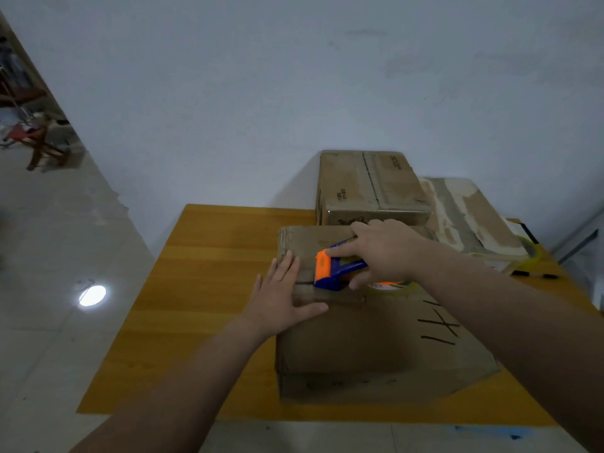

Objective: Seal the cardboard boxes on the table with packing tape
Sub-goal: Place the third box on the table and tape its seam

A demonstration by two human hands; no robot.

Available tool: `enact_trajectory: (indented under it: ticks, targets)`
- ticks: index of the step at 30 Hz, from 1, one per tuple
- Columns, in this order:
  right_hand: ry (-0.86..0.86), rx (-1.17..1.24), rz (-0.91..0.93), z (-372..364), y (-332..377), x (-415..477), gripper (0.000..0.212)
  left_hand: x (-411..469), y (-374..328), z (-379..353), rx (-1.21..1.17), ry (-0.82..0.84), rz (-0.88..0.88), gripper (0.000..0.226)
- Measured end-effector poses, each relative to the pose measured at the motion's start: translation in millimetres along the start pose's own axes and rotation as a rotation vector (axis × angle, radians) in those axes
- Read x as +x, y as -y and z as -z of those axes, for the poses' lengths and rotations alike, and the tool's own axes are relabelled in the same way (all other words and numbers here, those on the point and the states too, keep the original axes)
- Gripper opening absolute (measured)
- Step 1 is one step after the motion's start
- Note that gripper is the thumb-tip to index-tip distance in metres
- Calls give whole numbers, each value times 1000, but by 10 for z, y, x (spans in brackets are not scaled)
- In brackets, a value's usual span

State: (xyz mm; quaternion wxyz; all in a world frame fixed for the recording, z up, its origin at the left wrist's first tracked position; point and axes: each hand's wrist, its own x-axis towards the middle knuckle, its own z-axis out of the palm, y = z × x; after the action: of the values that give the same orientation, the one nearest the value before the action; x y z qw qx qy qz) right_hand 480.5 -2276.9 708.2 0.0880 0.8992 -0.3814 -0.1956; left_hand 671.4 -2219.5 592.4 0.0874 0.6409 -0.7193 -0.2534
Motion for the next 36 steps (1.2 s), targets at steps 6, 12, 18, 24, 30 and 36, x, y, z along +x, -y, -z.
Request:
enact_trajectory:
  ticks: [6, 12, 18, 24, 30, 36]
  targets:
    - [-19, 276, -107, 109, 28, 53, 49, 188, 235, 302, 267, 21, -35, 120]
    - [196, 558, -89, 236, -181, 398, 81, -22, -65, 135, 313, -133, -12, 80]
    - [553, 700, -55, 221, -343, 872, 99, -89, -111, 6, 281, -157, 55, 111]
    - [641, 858, -13, 32, -503, 986, 99, -66, -61, -13, 289, -160, 114, 109]
    - [625, 847, 43, -41, -506, 931, 97, 45, -51, -11, 330, -132, 85, 96]
    - [329, 395, 172, 316, -122, 563, 56, 48, -47, -17, 350, -144, 94, 94]
